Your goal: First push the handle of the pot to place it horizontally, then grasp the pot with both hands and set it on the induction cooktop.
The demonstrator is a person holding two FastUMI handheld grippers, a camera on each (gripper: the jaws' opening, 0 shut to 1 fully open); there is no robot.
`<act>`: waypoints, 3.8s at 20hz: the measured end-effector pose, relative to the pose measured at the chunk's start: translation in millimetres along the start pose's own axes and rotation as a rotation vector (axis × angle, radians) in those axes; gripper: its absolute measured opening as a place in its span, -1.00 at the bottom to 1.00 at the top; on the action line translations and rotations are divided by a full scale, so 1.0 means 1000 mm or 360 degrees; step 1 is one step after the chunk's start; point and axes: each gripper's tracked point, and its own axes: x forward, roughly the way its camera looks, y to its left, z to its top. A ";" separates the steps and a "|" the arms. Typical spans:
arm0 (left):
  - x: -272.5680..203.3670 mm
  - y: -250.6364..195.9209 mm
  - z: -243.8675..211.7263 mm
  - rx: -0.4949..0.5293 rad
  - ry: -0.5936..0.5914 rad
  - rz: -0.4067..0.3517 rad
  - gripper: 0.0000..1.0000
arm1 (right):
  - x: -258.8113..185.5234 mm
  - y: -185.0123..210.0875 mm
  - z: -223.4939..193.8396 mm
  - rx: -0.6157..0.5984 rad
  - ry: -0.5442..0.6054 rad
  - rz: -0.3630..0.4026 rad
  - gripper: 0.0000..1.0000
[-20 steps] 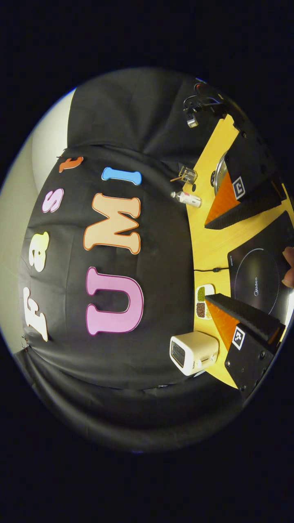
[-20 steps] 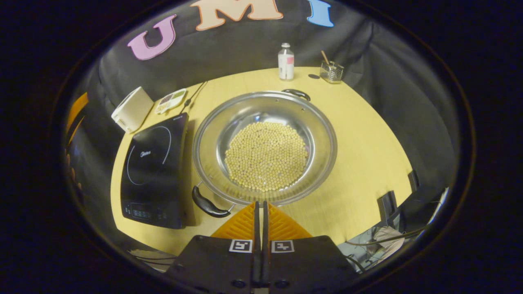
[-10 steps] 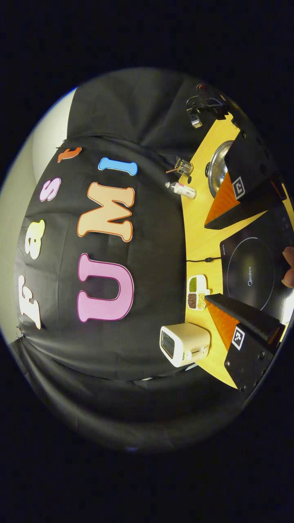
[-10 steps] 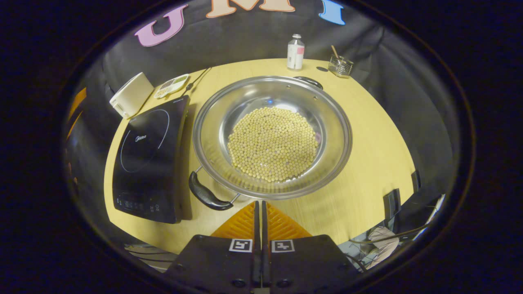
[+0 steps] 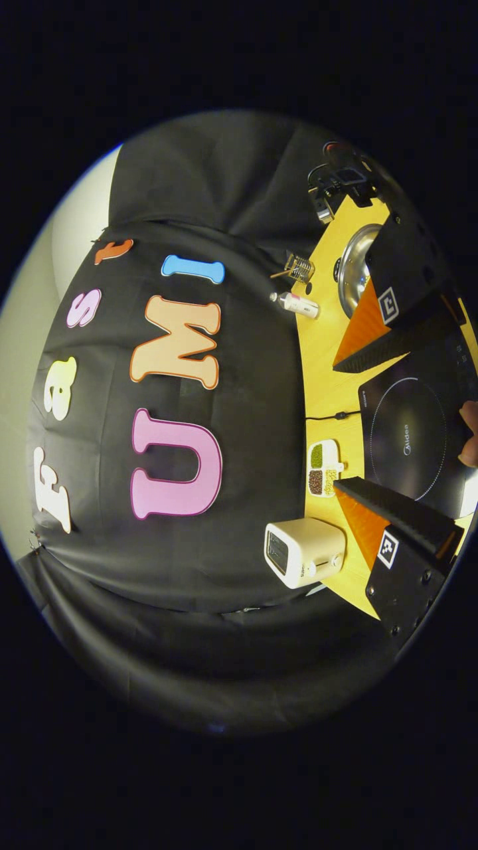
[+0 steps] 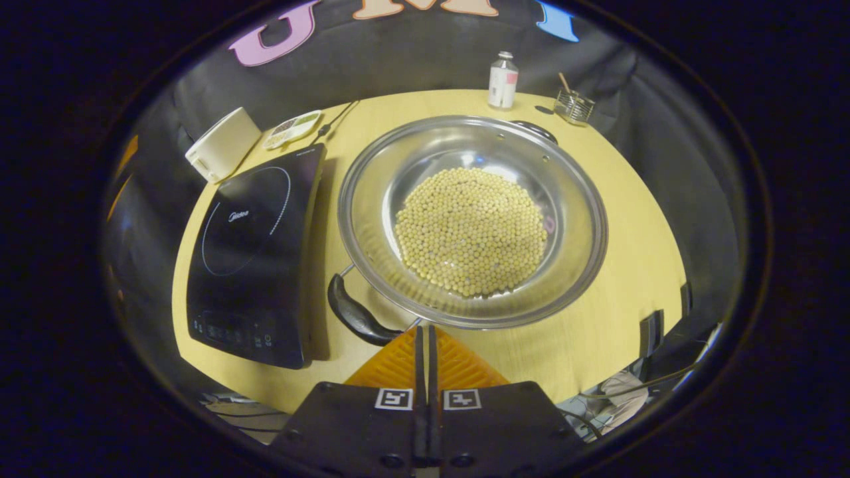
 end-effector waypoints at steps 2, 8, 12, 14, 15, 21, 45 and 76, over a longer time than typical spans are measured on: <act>0.001 0.001 0.000 0.0000 0.0000 0.0002 0.92 | 0.001 0.004 -0.002 -0.0007 0.0010 0.0009 -0.94; 0.000 0.005 -0.001 -0.0004 0.0000 0.0001 0.92 | 0.007 0.028 0.009 -0.0035 0.0003 0.0051 -0.94; -0.001 0.011 -0.002 -0.0002 0.0001 0.0023 0.92 | 0.013 0.045 0.020 -0.0049 -0.0002 0.0088 -0.94; -0.001 0.014 -0.003 -0.0002 0.0006 0.0035 0.93 | 0.016 0.052 0.026 -0.0044 -0.0002 0.0104 -0.94; -0.001 0.016 -0.002 -0.0004 0.0005 0.0041 0.92 | 0.018 0.055 0.029 -0.0039 -0.0003 0.0113 -0.94; -0.002 0.018 -0.003 -0.0007 0.0007 0.0064 0.93 | 0.022 0.068 0.043 0.0063 0.0014 0.0162 -0.95; -0.002 -0.066 -0.035 0.0026 0.0225 -0.0205 0.92 | -0.002 -0.011 0.107 0.0164 -0.0327 0.0067 -0.55; 0.097 -0.169 -0.232 -0.0351 0.1158 0.0014 0.79 | 0.082 -0.199 0.161 -0.0072 -0.0213 0.0107 0.70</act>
